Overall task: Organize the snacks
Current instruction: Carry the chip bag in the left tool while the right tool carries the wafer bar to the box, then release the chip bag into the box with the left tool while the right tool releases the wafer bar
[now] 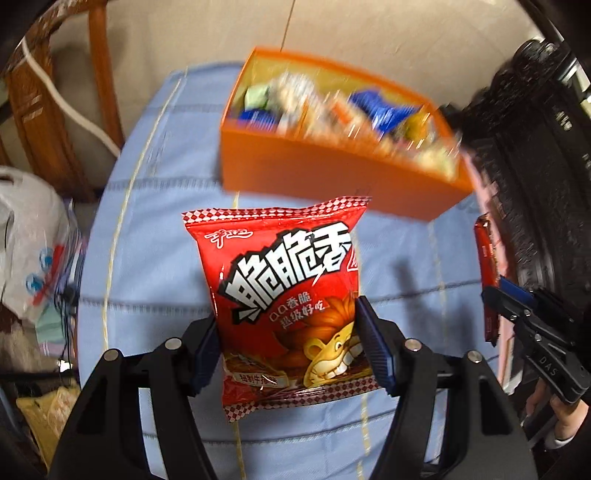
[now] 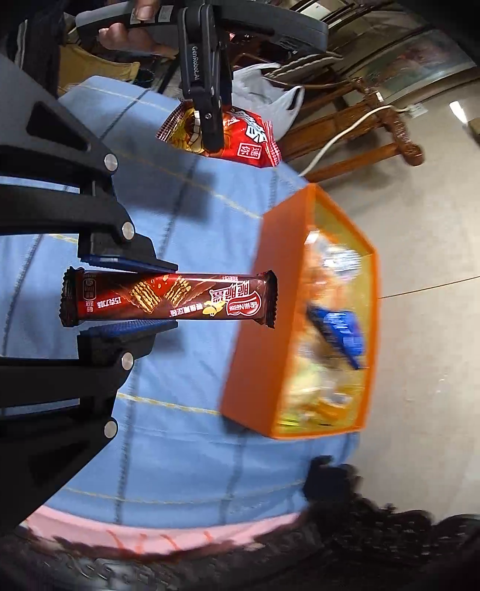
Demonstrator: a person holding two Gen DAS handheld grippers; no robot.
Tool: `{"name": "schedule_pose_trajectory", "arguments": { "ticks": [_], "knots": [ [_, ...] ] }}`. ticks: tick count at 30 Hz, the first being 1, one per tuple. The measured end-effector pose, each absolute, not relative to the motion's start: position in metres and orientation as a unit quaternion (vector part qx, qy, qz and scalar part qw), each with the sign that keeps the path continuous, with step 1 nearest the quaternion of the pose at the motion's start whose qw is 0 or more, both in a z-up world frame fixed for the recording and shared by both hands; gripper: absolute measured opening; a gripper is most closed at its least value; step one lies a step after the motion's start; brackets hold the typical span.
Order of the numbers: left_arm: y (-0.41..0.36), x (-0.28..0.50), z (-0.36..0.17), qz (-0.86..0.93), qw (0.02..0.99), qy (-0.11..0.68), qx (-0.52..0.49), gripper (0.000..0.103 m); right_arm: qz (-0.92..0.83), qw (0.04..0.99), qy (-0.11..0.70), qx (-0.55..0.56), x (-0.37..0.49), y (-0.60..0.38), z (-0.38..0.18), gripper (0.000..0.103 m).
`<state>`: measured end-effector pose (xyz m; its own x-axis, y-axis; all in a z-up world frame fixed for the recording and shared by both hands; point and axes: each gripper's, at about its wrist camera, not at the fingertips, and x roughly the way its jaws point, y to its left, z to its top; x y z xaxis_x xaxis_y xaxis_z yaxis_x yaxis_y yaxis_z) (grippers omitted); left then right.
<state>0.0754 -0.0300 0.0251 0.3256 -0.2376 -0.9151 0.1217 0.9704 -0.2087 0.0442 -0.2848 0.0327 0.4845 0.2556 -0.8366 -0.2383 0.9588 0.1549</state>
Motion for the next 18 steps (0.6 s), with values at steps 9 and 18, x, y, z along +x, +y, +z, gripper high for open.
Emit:
{"name": "schedule_pose_trajectory", "arguments": {
  "ticks": [9, 18],
  "knots": [
    [-0.058, 0.157, 0.083, -0.130, 0.846, 0.515, -0.040, 0.065, 0.145, 0.891, 0.429, 0.014, 0.122, -0.288, 0.080, 0.023],
    [-0.084, 0.247, 0.071, -0.115, 0.850, 0.513, -0.037, 0.066, 0.129, 0.897, 0.423, 0.023, 0.202, -0.295, 0.069, 0.023]
  ]
}}
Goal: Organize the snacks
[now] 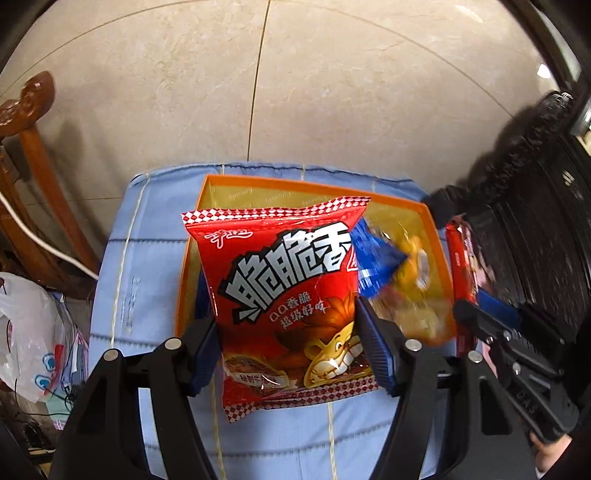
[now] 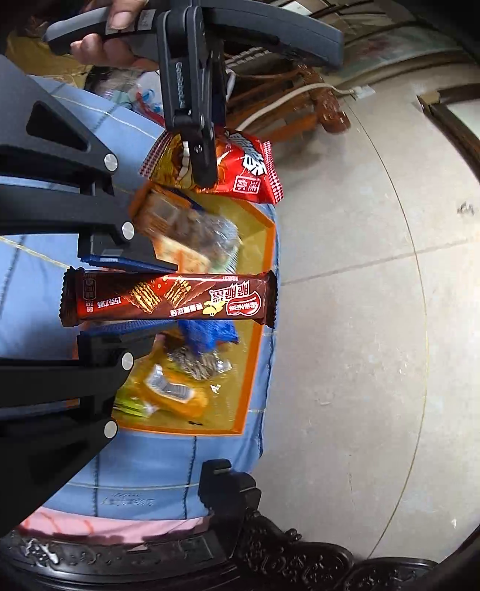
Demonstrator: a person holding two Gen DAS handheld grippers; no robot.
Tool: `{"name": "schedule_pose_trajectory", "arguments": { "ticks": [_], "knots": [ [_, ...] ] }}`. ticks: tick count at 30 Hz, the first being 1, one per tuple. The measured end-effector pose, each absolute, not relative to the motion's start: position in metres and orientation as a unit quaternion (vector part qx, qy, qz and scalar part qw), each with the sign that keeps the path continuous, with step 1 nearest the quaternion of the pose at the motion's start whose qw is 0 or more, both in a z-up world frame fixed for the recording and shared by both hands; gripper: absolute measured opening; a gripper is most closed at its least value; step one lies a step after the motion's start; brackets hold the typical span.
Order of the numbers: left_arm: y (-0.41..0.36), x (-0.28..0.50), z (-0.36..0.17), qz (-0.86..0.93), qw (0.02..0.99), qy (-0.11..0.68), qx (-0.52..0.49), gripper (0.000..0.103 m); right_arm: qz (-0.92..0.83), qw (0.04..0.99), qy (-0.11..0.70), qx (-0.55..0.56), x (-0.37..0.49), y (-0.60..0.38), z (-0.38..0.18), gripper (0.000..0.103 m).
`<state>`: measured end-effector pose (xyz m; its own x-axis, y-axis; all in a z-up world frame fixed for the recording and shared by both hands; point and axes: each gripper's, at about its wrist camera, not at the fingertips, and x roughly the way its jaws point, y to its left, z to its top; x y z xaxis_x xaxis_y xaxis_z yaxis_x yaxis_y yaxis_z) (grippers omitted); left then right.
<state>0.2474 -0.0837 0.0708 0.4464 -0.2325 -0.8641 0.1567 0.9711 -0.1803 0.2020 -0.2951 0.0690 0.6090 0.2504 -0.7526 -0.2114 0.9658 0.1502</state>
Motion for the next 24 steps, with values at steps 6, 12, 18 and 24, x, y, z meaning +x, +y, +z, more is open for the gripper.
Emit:
{"name": "schedule_pose_trajectory", "arguments": {
  "ticks": [6, 12, 18, 24],
  "knots": [
    [-0.083, 0.272, 0.047, -0.046, 0.856, 0.514, -0.032, 0.098, 0.113, 0.895, 0.426, 0.066, 0.216, -0.304, 0.048, 0.059],
    [-0.071, 0.239, 0.034, -0.047, 0.847, 0.529, -0.024, 0.098, 0.125, 0.873, 0.463, 0.082, 0.177, -0.299, 0.021, 0.060],
    [-0.060, 0.189, 0.043, -0.043, 0.851, 0.522, -0.028, 0.098, 0.120, 0.867, 0.475, 0.089, 0.132, -0.293, 0.016, 0.071],
    [-0.063, 0.145, 0.063, -0.049, 0.863, 0.503, 0.009, 0.098, 0.113, 0.877, 0.459, 0.080, 0.094, -0.286, 0.039, 0.075]
  ]
}}
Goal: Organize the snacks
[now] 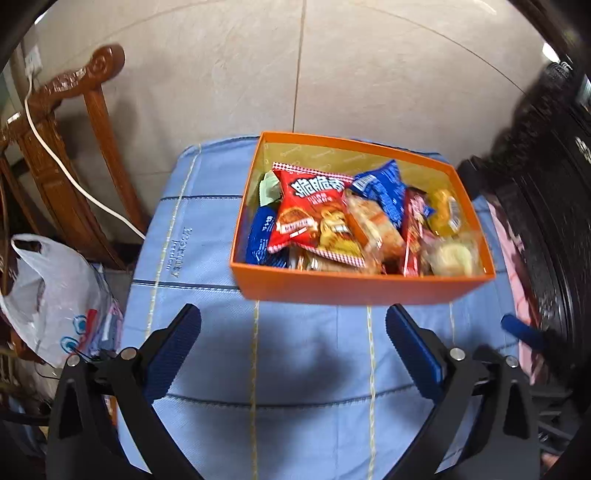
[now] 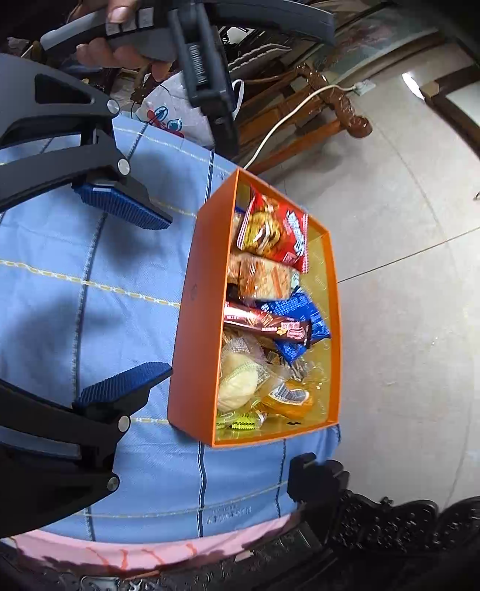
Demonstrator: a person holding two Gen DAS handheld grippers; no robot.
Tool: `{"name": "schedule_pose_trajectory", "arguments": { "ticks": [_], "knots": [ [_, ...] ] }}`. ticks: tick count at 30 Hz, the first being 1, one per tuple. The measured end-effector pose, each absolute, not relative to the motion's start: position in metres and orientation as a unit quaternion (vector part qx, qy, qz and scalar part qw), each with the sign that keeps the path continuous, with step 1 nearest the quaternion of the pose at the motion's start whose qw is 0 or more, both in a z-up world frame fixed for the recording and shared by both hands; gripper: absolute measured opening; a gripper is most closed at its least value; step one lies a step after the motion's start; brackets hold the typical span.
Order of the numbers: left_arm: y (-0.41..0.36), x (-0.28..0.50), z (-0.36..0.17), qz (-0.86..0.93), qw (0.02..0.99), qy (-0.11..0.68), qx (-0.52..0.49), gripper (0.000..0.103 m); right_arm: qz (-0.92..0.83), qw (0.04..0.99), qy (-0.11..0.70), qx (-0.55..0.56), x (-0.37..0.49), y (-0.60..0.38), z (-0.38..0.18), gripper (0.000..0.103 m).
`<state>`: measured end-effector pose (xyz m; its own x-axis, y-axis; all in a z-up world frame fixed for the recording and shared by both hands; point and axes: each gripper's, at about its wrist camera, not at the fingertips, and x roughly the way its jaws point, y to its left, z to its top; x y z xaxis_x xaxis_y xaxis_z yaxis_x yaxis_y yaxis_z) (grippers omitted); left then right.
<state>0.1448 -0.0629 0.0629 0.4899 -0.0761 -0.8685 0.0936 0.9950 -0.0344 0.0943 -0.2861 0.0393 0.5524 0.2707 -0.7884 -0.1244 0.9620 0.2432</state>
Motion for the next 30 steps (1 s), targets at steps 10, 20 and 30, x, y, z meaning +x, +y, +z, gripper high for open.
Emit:
{"name": "schedule_pose_trajectory", "arguments": {
  "ticks": [10, 20, 30],
  "knots": [
    [-0.059, 0.101, 0.086, -0.052, 0.870, 0.490, 0.018, 0.098, 0.112, 0.889, 0.439, 0.066, 0.060, -0.276, 0.068, 0.076],
    [-0.056, 0.082, 0.095, -0.054, 0.877, 0.478, 0.011, 0.098, 0.110, 0.892, 0.432, 0.067, 0.044, -0.277, 0.076, 0.076],
    [-0.060, 0.077, 0.093, -0.054, 0.871, 0.488, 0.021, 0.098, 0.110, 0.896, 0.426, 0.063, 0.042, -0.277, 0.081, 0.081]
  ]
}}
